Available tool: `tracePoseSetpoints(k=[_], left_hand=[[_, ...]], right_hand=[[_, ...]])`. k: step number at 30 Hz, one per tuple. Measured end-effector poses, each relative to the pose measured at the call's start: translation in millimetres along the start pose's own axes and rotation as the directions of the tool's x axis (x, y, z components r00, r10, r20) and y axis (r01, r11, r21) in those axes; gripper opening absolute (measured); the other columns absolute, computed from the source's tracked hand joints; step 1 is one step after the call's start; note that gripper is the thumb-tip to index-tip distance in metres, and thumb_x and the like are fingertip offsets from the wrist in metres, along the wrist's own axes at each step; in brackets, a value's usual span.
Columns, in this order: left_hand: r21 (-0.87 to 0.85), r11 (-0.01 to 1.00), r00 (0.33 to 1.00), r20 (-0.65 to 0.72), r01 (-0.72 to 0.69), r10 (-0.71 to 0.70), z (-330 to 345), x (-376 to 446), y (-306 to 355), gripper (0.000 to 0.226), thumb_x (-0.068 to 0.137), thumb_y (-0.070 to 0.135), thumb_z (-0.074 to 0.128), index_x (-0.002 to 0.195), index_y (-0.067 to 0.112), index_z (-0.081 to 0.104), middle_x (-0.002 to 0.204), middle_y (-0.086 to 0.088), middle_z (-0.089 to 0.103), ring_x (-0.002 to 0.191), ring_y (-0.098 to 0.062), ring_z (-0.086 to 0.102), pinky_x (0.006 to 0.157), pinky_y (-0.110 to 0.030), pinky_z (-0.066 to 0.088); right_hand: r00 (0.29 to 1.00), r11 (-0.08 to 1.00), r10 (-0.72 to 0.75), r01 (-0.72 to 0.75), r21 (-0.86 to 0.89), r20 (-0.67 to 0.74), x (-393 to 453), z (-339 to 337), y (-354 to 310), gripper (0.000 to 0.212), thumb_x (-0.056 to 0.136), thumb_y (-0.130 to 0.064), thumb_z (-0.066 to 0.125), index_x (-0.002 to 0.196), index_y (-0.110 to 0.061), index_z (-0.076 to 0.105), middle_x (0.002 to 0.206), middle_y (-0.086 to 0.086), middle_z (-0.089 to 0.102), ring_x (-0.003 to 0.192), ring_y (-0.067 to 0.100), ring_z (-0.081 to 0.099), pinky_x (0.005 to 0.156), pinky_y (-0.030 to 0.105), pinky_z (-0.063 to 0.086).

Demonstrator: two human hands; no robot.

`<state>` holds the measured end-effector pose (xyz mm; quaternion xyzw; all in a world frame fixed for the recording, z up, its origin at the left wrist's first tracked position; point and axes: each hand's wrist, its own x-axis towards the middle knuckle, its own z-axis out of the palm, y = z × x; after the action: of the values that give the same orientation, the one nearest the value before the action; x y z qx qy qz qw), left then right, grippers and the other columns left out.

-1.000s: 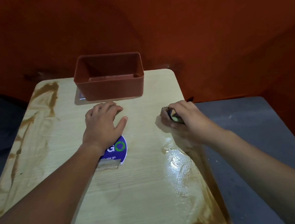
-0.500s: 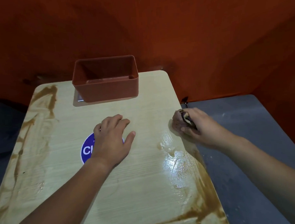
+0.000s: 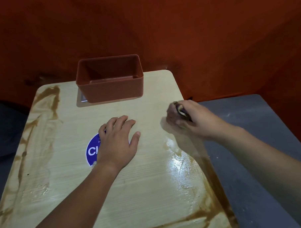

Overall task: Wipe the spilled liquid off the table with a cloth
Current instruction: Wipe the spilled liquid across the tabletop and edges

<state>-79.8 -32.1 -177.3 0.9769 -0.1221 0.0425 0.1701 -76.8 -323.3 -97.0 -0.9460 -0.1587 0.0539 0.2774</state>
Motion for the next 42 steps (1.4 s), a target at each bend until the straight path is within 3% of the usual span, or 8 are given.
tracePoseSetpoints(k=[3,8,11,18,24,31,36,42], left_hand=[[0.001,1.000,1.000,0.012,-0.001,0.001,-1,1,0,0.045,0.103,0.051,0.040,0.137,0.030,0.059,0.151,0.007,0.051,0.142,-0.020,0.038,0.119,-0.050,0.028],[0.002,1.000,1.000,0.015,0.003,-0.003,-1,0,0,0.040,0.105,0.047,0.046,0.139,0.030,0.059,0.153,0.007,0.050,0.143,-0.021,0.037,0.120,-0.050,0.028],[0.001,1.000,1.000,0.015,0.005,-0.005,-2,0,0,0.040,0.105,0.046,0.048,0.139,0.029,0.059,0.152,0.007,0.050,0.143,-0.021,0.038,0.119,-0.050,0.028],[0.008,1.000,1.000,0.012,0.005,-0.005,0,0,0,0.041,0.104,0.047,0.045,0.138,0.030,0.059,0.152,0.008,0.050,0.143,-0.021,0.037,0.119,-0.049,0.027],[0.008,1.000,1.000,0.011,0.004,-0.004,0,1,0,0.041,0.104,0.047,0.047,0.138,0.030,0.059,0.152,0.007,0.050,0.143,-0.021,0.038,0.120,-0.050,0.028],[0.016,1.000,1.000,0.014,0.009,-0.009,0,1,1,0.040,0.104,0.047,0.048,0.138,0.031,0.059,0.152,0.008,0.050,0.142,-0.021,0.038,0.119,-0.050,0.028],[0.011,1.000,1.000,0.010,0.003,-0.003,0,1,0,0.045,0.101,0.051,0.041,0.137,0.031,0.059,0.152,0.008,0.050,0.142,-0.021,0.038,0.118,-0.049,0.028],[0.004,1.000,1.000,0.006,0.003,-0.003,-2,1,0,0.046,0.101,0.052,0.041,0.138,0.031,0.059,0.151,0.008,0.051,0.141,-0.021,0.039,0.118,-0.049,0.029]], right_hand=[[0.998,0.996,0.056,-0.053,-0.072,0.036,11,28,-6,0.043,0.096,-0.023,0.069,0.136,-0.015,0.054,0.129,0.006,0.056,0.121,0.027,0.053,0.100,0.045,0.046],[0.962,0.988,-0.148,0.134,0.075,0.228,-66,23,-15,0.027,0.099,-0.040,0.068,0.109,-0.051,0.046,0.114,-0.021,0.055,0.109,0.009,0.056,0.093,0.035,0.049],[0.910,0.985,-0.164,0.132,0.111,0.380,-89,0,-15,0.039,0.094,-0.020,0.072,0.104,-0.049,0.049,0.111,-0.018,0.059,0.108,0.011,0.059,0.092,0.034,0.050],[0.997,0.999,-0.040,0.040,-0.001,0.073,-19,-6,13,0.033,0.092,-0.010,0.073,0.123,-0.015,0.063,0.116,-0.003,0.064,0.108,0.017,0.057,0.089,0.029,0.041],[0.978,0.991,-0.133,0.127,0.047,0.161,-79,19,11,0.035,0.095,-0.023,0.066,0.114,-0.047,0.048,0.117,-0.021,0.056,0.108,0.015,0.056,0.094,0.041,0.048],[0.969,0.984,-0.098,0.059,0.170,0.228,-75,-12,16,0.040,0.085,0.008,0.064,0.096,-0.028,0.050,0.099,-0.013,0.060,0.096,0.017,0.059,0.080,0.039,0.049],[1.000,0.999,0.016,-0.015,-0.036,0.020,-45,15,14,0.034,0.095,-0.016,0.072,0.122,-0.026,0.054,0.122,-0.002,0.059,0.109,0.023,0.051,0.096,0.042,0.045],[0.962,0.990,-0.139,0.128,0.064,0.237,-121,18,-2,0.034,0.094,-0.028,0.065,0.121,-0.042,0.049,0.122,-0.023,0.055,0.113,0.011,0.054,0.094,0.033,0.047]])
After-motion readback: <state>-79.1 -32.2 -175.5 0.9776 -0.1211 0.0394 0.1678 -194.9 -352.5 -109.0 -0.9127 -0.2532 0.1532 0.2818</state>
